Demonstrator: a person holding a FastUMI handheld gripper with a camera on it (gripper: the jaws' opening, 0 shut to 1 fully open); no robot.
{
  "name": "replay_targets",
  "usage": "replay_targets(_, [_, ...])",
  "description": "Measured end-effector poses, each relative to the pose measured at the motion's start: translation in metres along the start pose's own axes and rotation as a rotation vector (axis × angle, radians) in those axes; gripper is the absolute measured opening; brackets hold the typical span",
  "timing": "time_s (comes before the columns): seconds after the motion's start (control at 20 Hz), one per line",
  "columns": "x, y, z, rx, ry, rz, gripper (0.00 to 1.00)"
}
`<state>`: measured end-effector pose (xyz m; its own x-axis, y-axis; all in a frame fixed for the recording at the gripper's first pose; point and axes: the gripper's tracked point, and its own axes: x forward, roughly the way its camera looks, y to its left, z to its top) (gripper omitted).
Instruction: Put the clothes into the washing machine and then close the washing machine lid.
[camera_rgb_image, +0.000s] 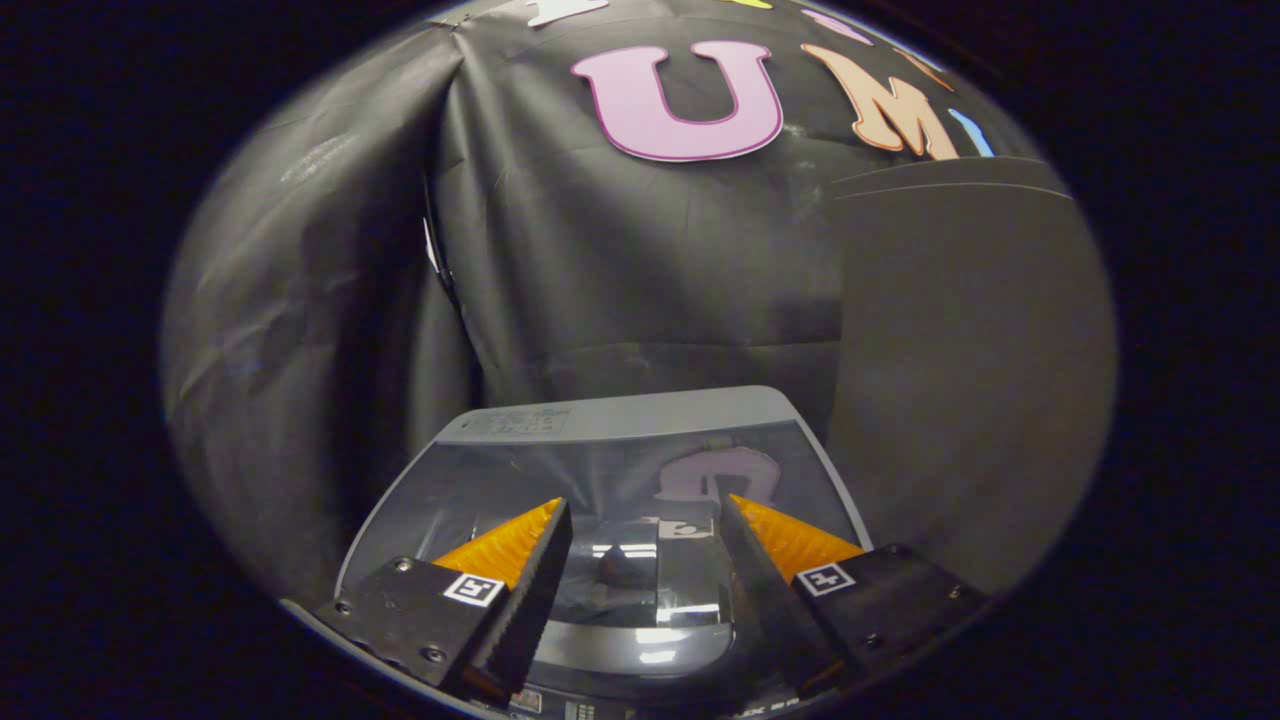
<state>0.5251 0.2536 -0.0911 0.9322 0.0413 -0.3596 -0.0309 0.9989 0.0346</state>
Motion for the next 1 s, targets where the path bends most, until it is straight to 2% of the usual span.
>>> replay_targets(0.65, [-0.126, 0.025, 0.041, 0.005, -0.054, 0.062, 0.91])
replay_targets(1.0, [-0.219, 0.026, 0.08, 0.011, -0.161, 0.08, 0.96])
